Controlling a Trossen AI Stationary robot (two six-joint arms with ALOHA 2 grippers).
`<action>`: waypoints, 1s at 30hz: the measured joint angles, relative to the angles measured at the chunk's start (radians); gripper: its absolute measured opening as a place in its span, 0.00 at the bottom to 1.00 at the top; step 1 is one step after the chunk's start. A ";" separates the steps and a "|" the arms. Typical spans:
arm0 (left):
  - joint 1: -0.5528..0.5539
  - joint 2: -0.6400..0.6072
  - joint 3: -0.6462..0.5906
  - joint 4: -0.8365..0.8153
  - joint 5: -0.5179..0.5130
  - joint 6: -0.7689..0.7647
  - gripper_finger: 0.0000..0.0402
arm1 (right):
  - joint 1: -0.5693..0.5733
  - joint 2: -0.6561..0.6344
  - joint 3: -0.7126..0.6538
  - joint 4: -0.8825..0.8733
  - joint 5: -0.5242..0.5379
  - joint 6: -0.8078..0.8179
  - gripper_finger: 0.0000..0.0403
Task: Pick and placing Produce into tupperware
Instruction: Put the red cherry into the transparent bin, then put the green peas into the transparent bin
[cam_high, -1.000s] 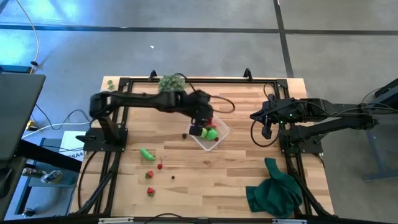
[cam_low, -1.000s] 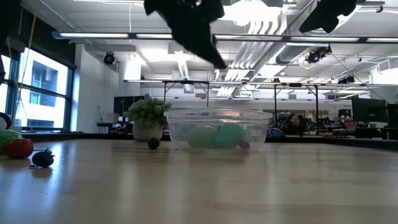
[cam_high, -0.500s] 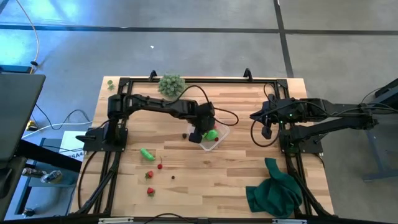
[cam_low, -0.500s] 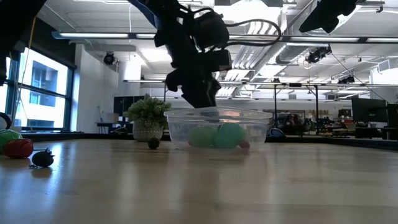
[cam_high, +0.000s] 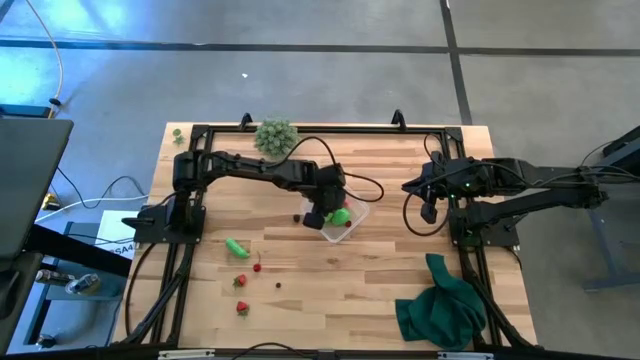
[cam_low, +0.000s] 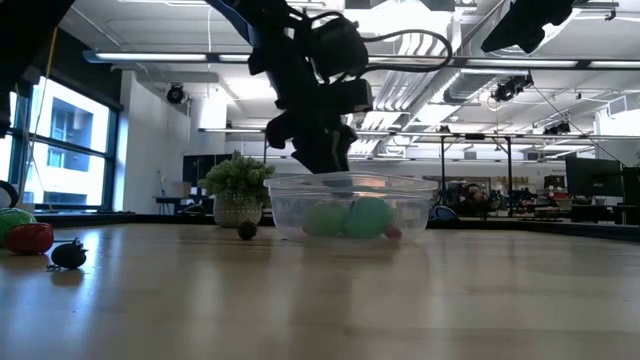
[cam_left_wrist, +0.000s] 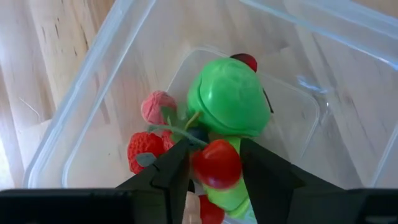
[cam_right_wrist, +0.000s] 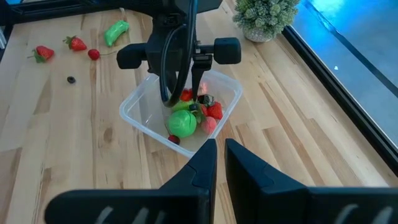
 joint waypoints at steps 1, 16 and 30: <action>0.000 0.000 0.000 0.002 0.000 0.000 0.34 | 0.000 0.000 0.000 0.000 0.000 0.000 0.06; 0.000 -0.050 0.043 -0.111 -0.001 -0.050 0.47 | 0.000 0.000 0.000 0.000 0.000 0.000 0.06; -0.011 -0.244 0.107 -0.497 -0.049 -0.051 0.46 | 0.000 0.000 0.000 0.000 0.000 0.000 0.06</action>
